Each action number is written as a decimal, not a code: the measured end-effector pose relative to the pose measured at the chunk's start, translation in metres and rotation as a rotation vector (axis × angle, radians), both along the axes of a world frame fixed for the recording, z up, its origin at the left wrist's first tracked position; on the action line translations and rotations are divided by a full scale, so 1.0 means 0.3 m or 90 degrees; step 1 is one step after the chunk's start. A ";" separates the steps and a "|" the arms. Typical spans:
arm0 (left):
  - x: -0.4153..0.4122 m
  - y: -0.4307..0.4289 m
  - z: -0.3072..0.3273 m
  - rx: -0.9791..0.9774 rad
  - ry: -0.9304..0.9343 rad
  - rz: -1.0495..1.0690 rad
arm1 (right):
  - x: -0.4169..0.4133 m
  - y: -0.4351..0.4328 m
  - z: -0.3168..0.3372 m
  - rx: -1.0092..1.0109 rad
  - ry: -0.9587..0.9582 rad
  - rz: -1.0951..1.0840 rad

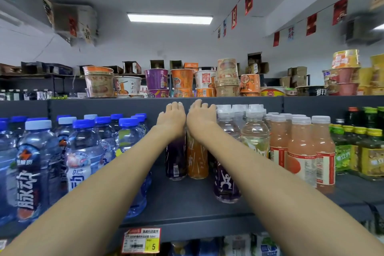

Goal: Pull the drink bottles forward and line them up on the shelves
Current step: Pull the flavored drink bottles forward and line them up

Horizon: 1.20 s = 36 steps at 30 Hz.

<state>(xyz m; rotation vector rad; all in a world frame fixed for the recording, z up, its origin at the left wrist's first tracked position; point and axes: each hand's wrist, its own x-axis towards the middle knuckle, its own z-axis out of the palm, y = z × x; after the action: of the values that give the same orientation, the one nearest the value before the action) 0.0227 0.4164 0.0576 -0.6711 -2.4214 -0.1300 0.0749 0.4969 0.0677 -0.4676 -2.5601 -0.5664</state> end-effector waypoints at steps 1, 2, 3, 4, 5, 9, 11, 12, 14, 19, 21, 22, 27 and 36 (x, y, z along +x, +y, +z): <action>-0.002 0.000 0.006 -0.009 0.001 0.001 | -0.005 0.001 0.013 -0.040 0.005 0.016; -0.003 -0.002 0.012 -0.017 -0.002 0.000 | -0.010 0.002 0.026 -0.078 0.006 0.033; -0.004 -0.005 0.018 -0.024 -0.009 0.000 | -0.014 0.003 0.040 -0.106 0.005 0.049; -0.005 -0.008 0.026 -0.031 -0.016 0.000 | -0.019 0.005 0.052 -0.123 0.007 0.063; -0.006 -0.010 0.035 -0.037 -0.021 -0.001 | -0.024 0.007 0.065 -0.135 0.013 0.077; -0.009 -0.024 0.083 0.002 -0.085 -0.016 | -0.040 0.023 0.123 -0.221 0.005 0.108; -0.017 -0.029 0.105 0.050 -0.123 -0.034 | -0.049 0.037 0.143 -0.247 -0.001 0.122; -0.022 -0.029 0.112 0.075 -0.132 -0.046 | -0.055 0.042 0.148 -0.254 0.008 0.127; -0.025 -0.023 0.115 0.117 -0.124 -0.064 | -0.066 0.052 0.147 -0.267 0.047 0.138; -0.017 -0.021 0.121 0.182 -0.093 -0.082 | -0.063 0.068 0.148 -0.247 0.072 0.150; -0.006 -0.035 0.150 0.177 -0.112 -0.074 | -0.051 0.070 0.163 -0.239 0.044 0.148; 0.002 -0.043 0.165 0.170 -0.134 -0.072 | -0.044 0.071 0.170 -0.241 0.034 0.151; 0.002 -0.080 0.208 0.124 -0.239 -0.105 | -0.016 0.085 0.206 -0.241 -0.019 0.165; 0.010 -0.118 0.220 -0.055 -0.232 -0.087 | -0.007 0.091 0.230 -0.212 -0.112 0.196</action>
<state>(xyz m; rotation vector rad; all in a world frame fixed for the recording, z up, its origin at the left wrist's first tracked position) 0.0258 0.3811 0.1236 -0.9209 -2.7396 -0.2207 0.0728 0.5241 0.1367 -0.1261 -2.8330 -0.0728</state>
